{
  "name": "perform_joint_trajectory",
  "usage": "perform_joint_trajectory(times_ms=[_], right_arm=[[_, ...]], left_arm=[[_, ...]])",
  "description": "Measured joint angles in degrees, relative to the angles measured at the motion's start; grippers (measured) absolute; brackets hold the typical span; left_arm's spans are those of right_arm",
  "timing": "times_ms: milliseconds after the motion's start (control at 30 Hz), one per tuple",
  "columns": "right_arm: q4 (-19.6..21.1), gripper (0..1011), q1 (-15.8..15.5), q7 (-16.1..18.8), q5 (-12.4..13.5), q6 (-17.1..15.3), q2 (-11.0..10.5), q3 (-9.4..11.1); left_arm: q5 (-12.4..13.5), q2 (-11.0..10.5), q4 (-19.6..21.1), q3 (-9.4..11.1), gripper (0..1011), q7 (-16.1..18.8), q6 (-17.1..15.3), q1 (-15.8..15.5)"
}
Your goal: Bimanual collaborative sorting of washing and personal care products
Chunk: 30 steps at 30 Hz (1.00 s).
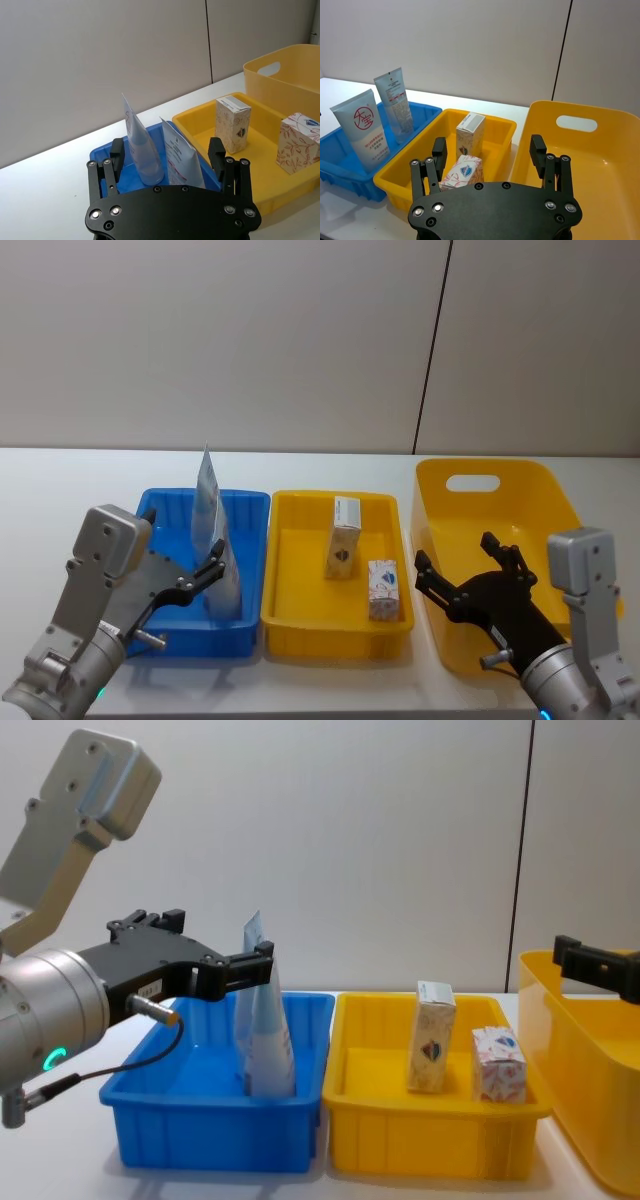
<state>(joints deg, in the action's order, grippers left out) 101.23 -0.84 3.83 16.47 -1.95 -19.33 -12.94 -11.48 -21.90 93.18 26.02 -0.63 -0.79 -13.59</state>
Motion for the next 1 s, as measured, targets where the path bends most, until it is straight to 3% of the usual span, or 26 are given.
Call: perform_joint_trajectory(times_ms=[1000], right_arm=[[0.0,1003,0.0,0.0,0.0,0.0,0.0,0.0]], left_arm=[[0.0,0.0,0.0,0.0,1001,0.0,0.0,0.0]])
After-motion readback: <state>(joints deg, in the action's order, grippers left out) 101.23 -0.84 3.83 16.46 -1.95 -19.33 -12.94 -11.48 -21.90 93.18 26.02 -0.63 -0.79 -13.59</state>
